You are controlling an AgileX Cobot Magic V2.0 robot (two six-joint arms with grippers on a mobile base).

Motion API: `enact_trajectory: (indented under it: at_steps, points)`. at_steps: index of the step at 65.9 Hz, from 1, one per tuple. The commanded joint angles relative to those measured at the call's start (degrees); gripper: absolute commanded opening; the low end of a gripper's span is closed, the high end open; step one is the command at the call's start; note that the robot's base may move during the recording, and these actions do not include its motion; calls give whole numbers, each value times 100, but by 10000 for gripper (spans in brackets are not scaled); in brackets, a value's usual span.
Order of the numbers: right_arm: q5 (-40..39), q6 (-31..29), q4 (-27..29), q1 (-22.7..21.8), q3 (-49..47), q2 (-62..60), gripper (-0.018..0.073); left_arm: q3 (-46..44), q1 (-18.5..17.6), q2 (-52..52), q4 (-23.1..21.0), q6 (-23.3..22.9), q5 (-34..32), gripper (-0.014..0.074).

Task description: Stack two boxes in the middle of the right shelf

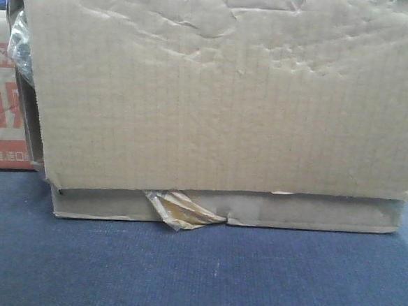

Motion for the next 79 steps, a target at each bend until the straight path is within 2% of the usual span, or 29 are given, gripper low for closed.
enact_trajectory:
  at_steps: [1, 40, 53, 68, 73, 79]
  points:
    - [-134, 12, -32, 17, 0, -21, -154, -23, 6, -23, -30, 8, -89, -111]
    - [-145, 12, -32, 17, 0, -21, -154, -23, 6, -23, -30, 8, -115, -111]
    - [-295, 12, -32, 17, 0, -21, -154, -23, 6, -23, -30, 8, -626, -111]
    - [-308, 12, -32, 17, 0, -21, -154, -23, 6, -23, -118, 8, -1634, -111]
    - [-308, 12, -32, 17, 0, -21, -154, -339, 6, -23, -129, 8, -1425, -111]
    - [-308, 12, -32, 17, 0, -21, -154, -1118, 6, -23, -55, 8, -661, -111]
